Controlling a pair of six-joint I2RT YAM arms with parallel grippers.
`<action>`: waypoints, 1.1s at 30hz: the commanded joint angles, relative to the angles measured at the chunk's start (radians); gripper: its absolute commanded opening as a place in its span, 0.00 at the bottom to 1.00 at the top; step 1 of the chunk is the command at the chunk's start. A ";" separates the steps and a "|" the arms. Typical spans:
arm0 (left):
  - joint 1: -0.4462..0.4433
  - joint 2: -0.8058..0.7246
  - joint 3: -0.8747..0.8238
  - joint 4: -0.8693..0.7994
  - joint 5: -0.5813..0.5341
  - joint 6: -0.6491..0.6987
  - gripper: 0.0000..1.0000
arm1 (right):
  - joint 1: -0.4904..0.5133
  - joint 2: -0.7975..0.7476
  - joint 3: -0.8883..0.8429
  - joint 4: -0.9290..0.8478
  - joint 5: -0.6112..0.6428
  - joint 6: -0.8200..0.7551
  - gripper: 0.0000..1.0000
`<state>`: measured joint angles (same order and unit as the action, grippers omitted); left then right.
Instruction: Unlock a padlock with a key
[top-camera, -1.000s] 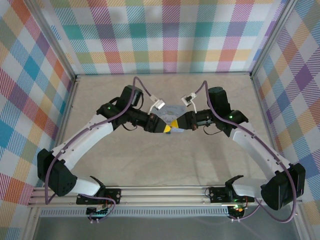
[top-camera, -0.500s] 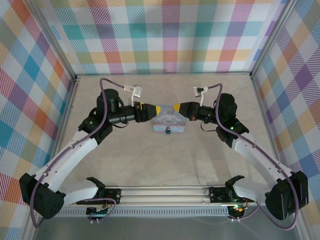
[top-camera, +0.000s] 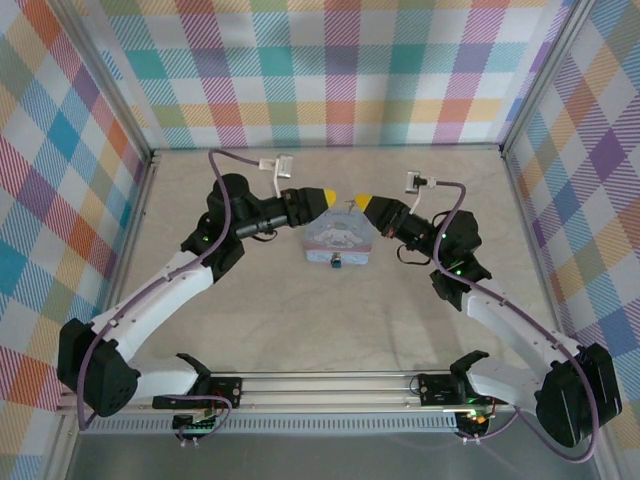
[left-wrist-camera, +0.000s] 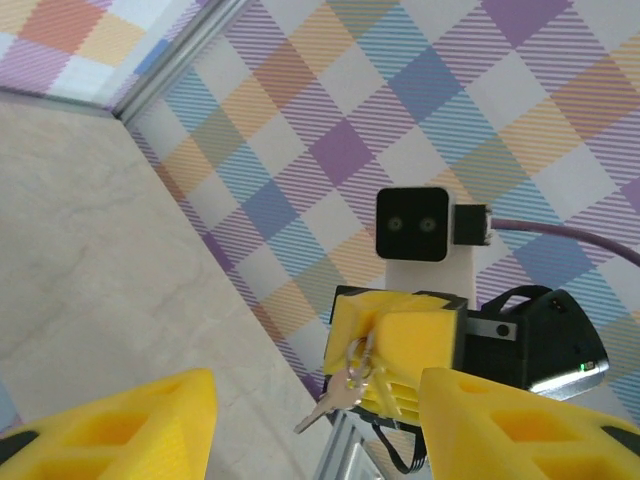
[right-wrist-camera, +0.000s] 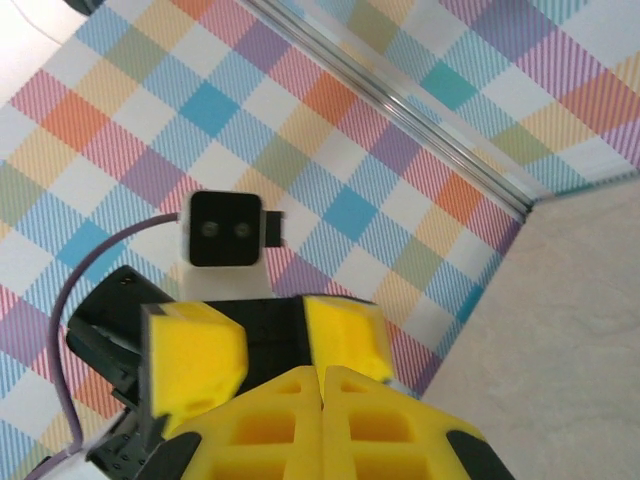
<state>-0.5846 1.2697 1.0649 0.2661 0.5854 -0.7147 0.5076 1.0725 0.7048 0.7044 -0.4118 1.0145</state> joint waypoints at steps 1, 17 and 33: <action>-0.020 0.015 0.047 0.099 0.017 -0.035 0.54 | 0.017 0.019 0.002 0.113 0.033 0.016 0.01; -0.041 0.045 0.063 0.130 0.047 -0.052 0.35 | 0.040 0.062 0.016 0.164 0.034 0.016 0.01; -0.046 0.059 0.064 0.124 0.054 -0.045 0.13 | 0.040 0.087 0.013 0.195 0.044 0.019 0.01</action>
<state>-0.6193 1.3231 1.0977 0.3504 0.6155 -0.7662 0.5411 1.1492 0.7052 0.8448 -0.3782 1.0325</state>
